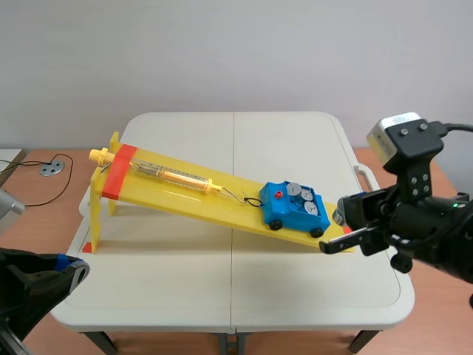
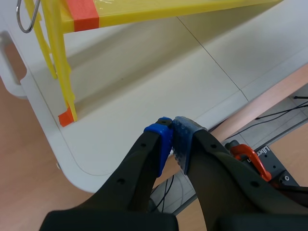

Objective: Place the four metal weights on the blue cart on the ramp.

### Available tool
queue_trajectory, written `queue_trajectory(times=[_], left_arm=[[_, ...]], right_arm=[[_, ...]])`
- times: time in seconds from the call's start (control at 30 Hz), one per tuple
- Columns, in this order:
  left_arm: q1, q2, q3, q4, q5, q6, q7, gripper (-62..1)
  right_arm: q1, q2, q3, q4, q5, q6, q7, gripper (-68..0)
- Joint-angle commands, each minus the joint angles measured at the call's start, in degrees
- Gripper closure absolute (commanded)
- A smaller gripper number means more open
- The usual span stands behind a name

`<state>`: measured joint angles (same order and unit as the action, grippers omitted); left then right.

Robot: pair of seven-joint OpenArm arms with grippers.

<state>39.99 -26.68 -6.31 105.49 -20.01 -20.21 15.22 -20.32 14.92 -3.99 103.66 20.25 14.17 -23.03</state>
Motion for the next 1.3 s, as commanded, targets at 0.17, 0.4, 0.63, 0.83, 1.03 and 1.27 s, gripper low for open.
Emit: queue_trajectory(times=[0.17,0.4,0.63,0.83,1.03,1.27], left_arm=[[-1.1,1.1,-0.8,4.2,-4.4,-1.0,-4.9,-4.0],[-1.1,1.1,-0.8,4.2,-4.4,-1.0,-4.9,-4.0],[-1.1,1.1,-0.8,4.2,-4.4,-1.0,-4.9,-4.0],[-1.1,1.1,-0.8,4.2,-4.4,-1.0,-4.9,-4.0],[-1.1,1.1,-0.8,4.2,-4.4,-1.0,-4.9,-4.0],[-1.1,1.1,-0.8,4.2,-4.4,-1.0,-4.9,-4.0]], right_arm=[[8.9,-1.6,1.7,3.3,0.0,-0.5,6.1,-0.7],[15.8,-2.9,-1.9,-1.6,-6.5,-0.9,6.0,-0.7],[20.6,-4.5,-6.2,-7.2,-10.4,-2.7,5.9,-0.7],[23.2,-5.1,-8.9,-10.8,-12.6,-2.9,6.0,-0.7],[25.2,-5.1,-10.2,-13.7,-12.8,-3.5,6.3,-0.7],[27.3,-5.1,-10.8,-17.2,-14.5,-3.9,7.7,-0.7]])
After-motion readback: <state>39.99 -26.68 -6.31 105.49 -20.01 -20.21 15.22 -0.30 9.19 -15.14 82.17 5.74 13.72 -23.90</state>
